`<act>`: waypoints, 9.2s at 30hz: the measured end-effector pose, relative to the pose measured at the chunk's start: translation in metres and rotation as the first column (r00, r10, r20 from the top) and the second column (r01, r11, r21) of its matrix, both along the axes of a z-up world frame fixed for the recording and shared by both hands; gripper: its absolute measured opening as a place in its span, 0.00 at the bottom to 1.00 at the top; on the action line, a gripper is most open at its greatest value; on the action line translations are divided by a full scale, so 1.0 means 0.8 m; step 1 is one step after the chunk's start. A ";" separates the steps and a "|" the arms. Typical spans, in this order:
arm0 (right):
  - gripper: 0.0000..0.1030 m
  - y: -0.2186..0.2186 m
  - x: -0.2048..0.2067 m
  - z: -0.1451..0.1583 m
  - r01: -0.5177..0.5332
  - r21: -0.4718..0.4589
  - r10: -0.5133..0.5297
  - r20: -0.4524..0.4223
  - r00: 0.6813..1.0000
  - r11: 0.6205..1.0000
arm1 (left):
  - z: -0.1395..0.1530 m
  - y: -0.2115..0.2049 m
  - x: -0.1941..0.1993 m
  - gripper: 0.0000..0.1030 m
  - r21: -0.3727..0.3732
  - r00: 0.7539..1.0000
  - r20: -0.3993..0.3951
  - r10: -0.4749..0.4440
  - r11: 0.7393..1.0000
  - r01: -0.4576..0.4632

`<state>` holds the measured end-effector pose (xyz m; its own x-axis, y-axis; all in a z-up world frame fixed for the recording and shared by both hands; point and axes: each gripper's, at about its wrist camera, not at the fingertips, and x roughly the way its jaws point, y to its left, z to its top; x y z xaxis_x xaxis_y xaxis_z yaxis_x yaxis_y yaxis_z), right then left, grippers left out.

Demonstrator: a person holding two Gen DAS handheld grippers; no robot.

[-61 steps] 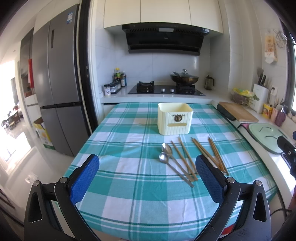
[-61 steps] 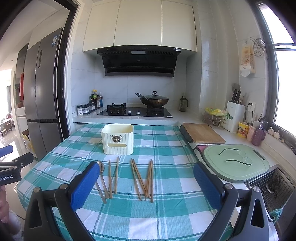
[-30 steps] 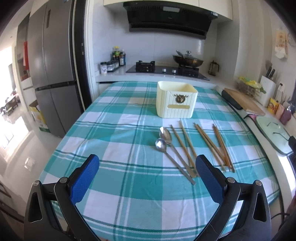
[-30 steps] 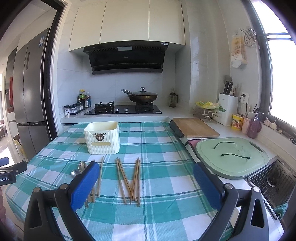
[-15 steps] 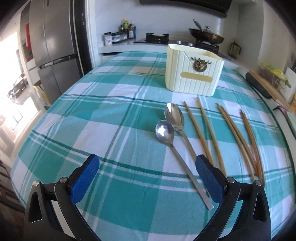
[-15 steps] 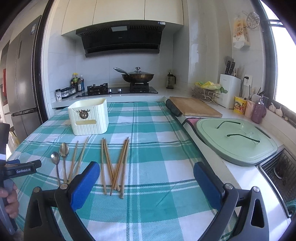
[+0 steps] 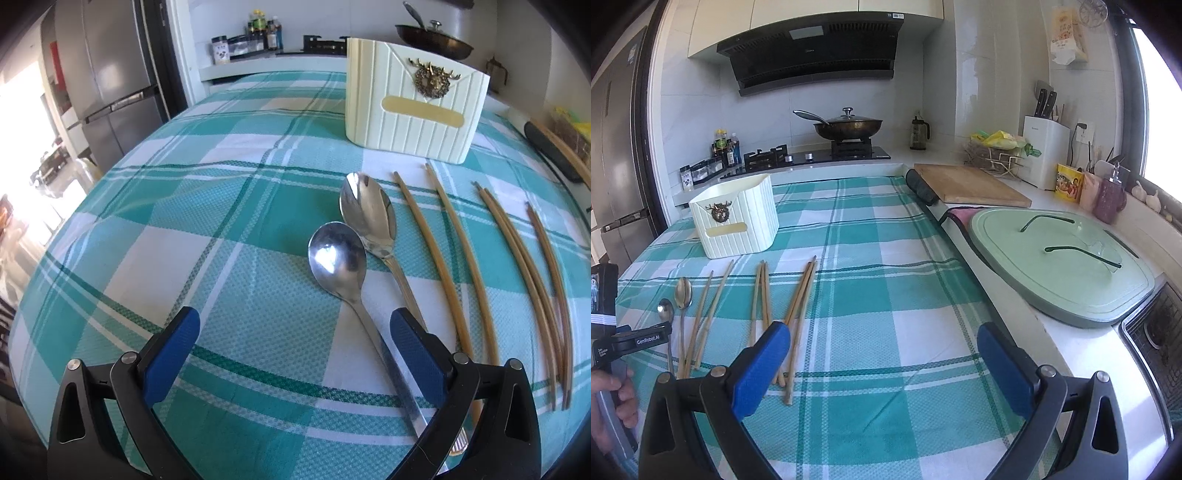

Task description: Organize utensils

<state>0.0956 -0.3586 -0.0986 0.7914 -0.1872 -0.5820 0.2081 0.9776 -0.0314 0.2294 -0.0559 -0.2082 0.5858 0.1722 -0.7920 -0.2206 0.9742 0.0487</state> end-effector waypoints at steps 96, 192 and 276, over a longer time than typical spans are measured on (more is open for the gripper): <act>0.07 0.119 0.257 0.210 -0.519 0.156 0.457 0.312 0.833 0.841 | 0.348 0.102 0.100 0.33 -0.172 0.832 0.433 -0.349 0.873 0.456; 0.35 0.045 0.117 -0.102 -0.234 0.285 0.310 -0.261 0.914 0.929 | 0.002 -0.015 0.007 0.98 -0.057 0.975 -0.045 -0.216 0.975 0.213; 0.68 -0.027 0.179 -0.119 -0.278 0.096 0.290 -0.456 0.841 0.956 | 0.001 0.042 0.084 0.98 -0.093 0.834 -0.171 -0.525 0.851 0.517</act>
<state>0.2384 -0.3802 -0.1941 0.4477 0.0238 -0.8939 -0.1109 0.9934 -0.0290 0.2968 -0.0221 -0.2070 0.4237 -0.1527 -0.8928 0.3293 0.9442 -0.0052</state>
